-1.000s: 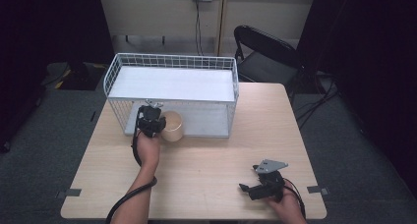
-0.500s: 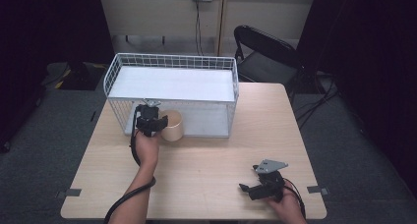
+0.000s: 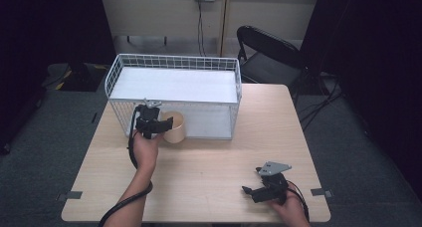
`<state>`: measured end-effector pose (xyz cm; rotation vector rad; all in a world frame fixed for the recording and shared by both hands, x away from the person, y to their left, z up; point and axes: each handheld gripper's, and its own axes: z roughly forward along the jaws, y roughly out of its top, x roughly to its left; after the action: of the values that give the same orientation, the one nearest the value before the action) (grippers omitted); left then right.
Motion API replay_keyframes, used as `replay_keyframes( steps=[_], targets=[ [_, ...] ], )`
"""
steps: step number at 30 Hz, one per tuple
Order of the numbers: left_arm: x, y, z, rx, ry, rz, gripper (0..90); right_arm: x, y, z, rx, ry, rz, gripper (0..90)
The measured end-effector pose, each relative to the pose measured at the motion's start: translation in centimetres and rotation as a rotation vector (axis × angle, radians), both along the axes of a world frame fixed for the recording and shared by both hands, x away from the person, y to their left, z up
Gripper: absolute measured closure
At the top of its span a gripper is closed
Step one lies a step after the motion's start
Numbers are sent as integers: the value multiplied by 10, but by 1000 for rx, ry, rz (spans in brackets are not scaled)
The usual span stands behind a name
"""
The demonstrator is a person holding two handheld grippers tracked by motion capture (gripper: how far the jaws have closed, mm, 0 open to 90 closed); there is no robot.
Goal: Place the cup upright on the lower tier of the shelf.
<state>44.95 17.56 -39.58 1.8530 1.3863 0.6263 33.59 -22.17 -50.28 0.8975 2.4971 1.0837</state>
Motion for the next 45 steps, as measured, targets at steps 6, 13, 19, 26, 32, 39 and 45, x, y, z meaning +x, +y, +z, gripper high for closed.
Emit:
replay_keyframes(
  steps=[6,13,19,26,32,39,45],
  targets=[
    [-11,4,4,-23,-4,-37,327,0,0,0,0,0,0,115],
    [-20,12,3,-45,-11,-56,288,0,0,0,0,1,0,115],
    [-29,18,-2,-69,-13,-67,267,0,0,0,0,0,0,115],
    [-39,18,-11,-52,-18,-85,267,0,0,0,1,1,0,115],
    [-38,12,-21,-47,-7,-91,266,0,0,0,0,0,0,115],
    [-31,4,-32,-49,16,-87,275,0,0,0,1,1,-1,115],
    [-25,-2,-37,-46,21,-78,310,0,0,0,1,0,0,115]
  ],
)
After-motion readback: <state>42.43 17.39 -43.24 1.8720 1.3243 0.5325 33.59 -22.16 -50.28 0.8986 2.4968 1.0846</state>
